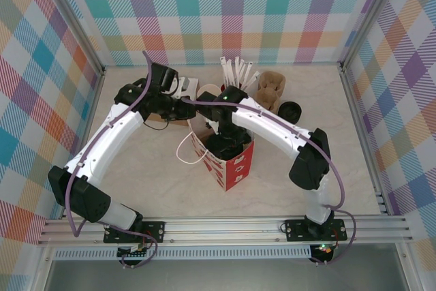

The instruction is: Pack the takeout coffee

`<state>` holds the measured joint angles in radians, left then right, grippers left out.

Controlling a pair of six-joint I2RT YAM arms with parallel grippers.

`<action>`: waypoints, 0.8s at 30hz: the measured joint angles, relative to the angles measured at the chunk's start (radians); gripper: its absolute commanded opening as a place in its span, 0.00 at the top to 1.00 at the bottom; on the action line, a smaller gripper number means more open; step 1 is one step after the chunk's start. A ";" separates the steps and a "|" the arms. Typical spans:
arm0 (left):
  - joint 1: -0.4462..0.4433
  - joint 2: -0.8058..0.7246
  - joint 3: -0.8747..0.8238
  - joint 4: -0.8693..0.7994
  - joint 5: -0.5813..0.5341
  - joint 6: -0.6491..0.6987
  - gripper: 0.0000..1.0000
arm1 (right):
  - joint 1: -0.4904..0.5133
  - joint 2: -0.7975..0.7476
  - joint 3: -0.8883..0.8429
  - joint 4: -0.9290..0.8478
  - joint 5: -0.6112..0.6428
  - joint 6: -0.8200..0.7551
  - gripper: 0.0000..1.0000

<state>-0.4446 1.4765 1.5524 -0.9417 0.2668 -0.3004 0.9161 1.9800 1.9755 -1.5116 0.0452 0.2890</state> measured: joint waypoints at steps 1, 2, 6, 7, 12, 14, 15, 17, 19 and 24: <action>0.000 0.000 0.000 0.000 -0.002 0.000 0.84 | 0.000 0.002 0.000 0.000 0.000 -0.002 0.17; 0.000 0.000 0.000 0.000 -0.004 -0.001 0.84 | 0.000 0.003 0.000 0.000 0.000 -0.003 0.18; 0.000 0.000 0.000 0.000 -0.007 -0.003 0.84 | -0.005 0.005 -0.009 0.004 0.000 -0.011 0.17; 0.000 0.000 0.000 0.000 -0.007 -0.003 0.84 | -0.006 0.005 -0.012 0.005 0.000 -0.013 0.17; 0.000 0.000 0.000 0.000 -0.014 -0.003 0.84 | -0.013 0.008 -0.031 0.016 0.000 -0.014 0.17; 0.000 0.000 0.000 0.000 -0.016 -0.003 0.84 | -0.015 0.011 -0.034 0.019 0.000 -0.014 0.17; 0.000 0.000 0.000 0.000 -0.017 -0.003 0.84 | -0.018 0.012 -0.037 0.024 0.000 -0.014 0.17; 0.000 0.000 0.000 -0.001 -0.018 -0.003 0.84 | -0.020 0.017 -0.043 0.032 -0.001 -0.015 0.17; 0.000 0.000 0.000 -0.001 -0.019 -0.003 0.84 | -0.020 0.023 -0.049 0.037 -0.001 -0.018 0.17; 0.000 0.000 0.000 -0.001 -0.025 -0.003 0.84 | -0.020 0.038 -0.059 0.053 -0.004 -0.018 0.17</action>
<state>-0.4446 1.4765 1.5524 -0.9428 0.2417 -0.3031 0.8963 2.0182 1.9167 -1.4582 0.0410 0.2710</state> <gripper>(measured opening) 0.162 0.840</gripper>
